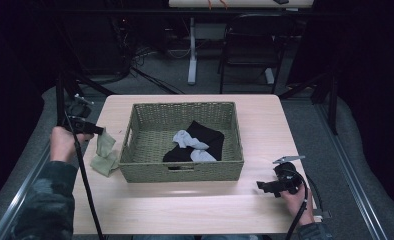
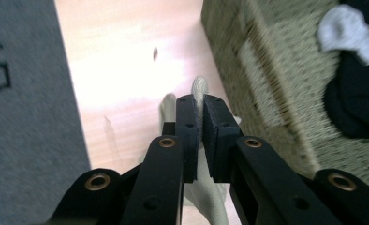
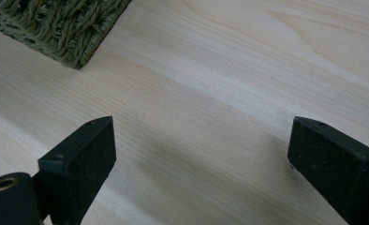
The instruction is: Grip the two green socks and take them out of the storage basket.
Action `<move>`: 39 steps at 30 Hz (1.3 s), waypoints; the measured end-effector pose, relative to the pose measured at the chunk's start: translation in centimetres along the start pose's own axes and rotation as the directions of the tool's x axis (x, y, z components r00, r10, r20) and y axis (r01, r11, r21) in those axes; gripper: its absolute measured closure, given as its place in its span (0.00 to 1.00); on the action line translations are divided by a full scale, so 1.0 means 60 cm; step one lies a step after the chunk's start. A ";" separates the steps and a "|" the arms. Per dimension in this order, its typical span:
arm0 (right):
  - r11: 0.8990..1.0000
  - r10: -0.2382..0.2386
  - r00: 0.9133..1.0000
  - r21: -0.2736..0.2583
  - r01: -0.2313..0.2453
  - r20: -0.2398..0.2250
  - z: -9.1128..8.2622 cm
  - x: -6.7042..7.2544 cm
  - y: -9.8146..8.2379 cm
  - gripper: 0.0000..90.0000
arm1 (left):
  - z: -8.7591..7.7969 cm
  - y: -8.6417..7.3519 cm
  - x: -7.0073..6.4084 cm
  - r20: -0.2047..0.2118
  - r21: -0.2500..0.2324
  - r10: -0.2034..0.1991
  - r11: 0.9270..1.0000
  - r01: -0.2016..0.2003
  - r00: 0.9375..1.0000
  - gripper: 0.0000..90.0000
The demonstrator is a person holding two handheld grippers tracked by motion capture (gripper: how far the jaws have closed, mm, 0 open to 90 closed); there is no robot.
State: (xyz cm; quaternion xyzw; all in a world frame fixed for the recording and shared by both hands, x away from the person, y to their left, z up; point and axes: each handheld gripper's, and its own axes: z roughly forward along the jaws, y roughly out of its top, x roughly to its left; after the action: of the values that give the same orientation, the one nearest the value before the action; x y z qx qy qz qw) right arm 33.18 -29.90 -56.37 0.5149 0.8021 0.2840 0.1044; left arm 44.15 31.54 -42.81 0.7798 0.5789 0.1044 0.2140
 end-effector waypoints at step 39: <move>1.000 0.000 1.000 0.001 0.000 0.000 0.001 0.002 0.001 0.08 | 0.018 -0.218 -0.011 -0.082 -0.128 -0.082 0.989 0.071 0.993 0.05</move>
State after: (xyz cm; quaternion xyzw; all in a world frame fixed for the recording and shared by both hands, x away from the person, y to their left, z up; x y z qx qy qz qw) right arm 33.20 -29.79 -56.38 0.5150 0.8022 0.2836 0.1043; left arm 33.15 33.83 -49.66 0.7369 0.6096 0.1660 0.2406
